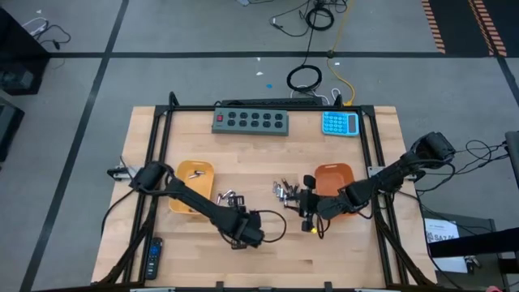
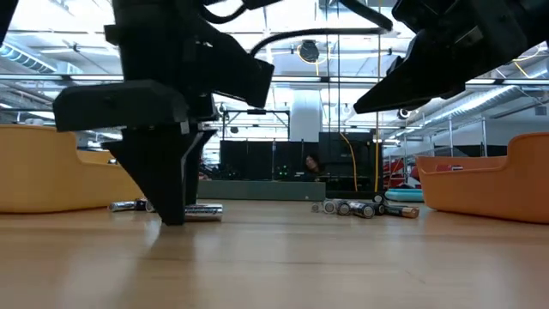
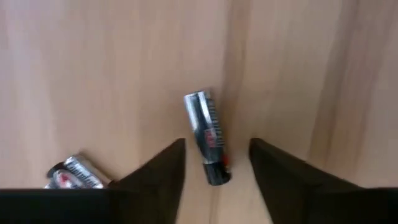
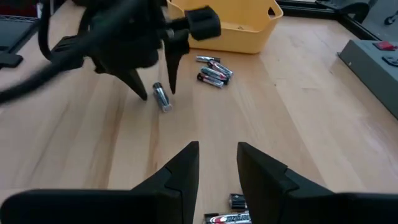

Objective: Sort batteries
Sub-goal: Put the silver battery into the yellow bin

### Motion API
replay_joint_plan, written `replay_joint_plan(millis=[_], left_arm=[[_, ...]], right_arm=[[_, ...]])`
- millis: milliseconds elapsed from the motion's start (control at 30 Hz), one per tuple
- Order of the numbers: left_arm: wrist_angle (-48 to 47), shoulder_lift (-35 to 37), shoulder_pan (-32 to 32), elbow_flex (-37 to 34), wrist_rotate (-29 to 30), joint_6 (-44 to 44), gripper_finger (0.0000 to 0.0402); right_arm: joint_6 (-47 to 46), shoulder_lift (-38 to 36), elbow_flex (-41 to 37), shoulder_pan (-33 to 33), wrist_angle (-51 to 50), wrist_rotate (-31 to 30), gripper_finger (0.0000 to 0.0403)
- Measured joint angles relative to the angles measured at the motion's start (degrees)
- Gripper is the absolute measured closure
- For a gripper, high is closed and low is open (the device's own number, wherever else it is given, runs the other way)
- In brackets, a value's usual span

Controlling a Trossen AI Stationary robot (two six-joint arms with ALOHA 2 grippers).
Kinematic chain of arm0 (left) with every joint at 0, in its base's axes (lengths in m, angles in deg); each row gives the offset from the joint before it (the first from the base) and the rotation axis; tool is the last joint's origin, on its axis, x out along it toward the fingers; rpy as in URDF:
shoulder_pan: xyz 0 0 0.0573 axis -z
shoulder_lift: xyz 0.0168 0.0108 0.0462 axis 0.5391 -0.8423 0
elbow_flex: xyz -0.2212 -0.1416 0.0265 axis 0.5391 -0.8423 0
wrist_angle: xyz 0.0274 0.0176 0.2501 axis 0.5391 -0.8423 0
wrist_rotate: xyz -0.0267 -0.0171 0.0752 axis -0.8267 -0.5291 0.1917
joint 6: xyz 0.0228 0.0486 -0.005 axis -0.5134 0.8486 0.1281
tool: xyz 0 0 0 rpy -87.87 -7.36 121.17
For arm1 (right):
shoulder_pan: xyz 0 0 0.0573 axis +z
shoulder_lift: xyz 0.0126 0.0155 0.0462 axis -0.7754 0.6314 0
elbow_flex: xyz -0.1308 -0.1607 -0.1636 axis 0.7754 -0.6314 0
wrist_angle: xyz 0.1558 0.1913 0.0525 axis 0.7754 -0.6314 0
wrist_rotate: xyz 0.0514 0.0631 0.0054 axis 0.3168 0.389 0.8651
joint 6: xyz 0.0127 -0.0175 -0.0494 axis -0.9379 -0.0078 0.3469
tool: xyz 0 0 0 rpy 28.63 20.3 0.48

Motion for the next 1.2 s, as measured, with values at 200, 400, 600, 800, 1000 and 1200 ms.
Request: replay_joint_plan(millis=[200, 400, 600, 800, 1000, 1200], left_arm=[[-0.3, -0.6, -0.6, 0.0, -1.9, 3.4, 0.0360], [-2.6, 1.1, -0.2, -0.3, -0.5, 1.9, 0.0360], [-6.6, 7.8, 0.2, -0.5, -0.8, -4.5, 0.0360], [-14.1, 14.2, 1.0, -0.6, 0.7, -11.9, 0.0360], [-27.1, 20.9, 3.2, -0.9, 5.1, -20.6, 0.0360], [-27.7, 26.5, 3.3, -9.0, 6.0, -23.9, 0.0360]], right_arm=[[-0.9, 0.0, 0.0, 0.2, 0.0, -0.1, 0.0311], [-0.9, 0.0, 0.0, 0.4, -0.1, -0.1, 0.0318], [0.0, 0.0, 0.0, 0.5, 0.0, -0.1, 0.0318], [1.1, 0.0, 0.0, 0.5, 1.5, -0.1, 0.0319], [0.1, 0.0, 0.0, 0.9, 2.2, -0.1, 0.0319], [-1.0, 0.0, 0.0, 2.8, 3.3, -1.3, 0.0319]])
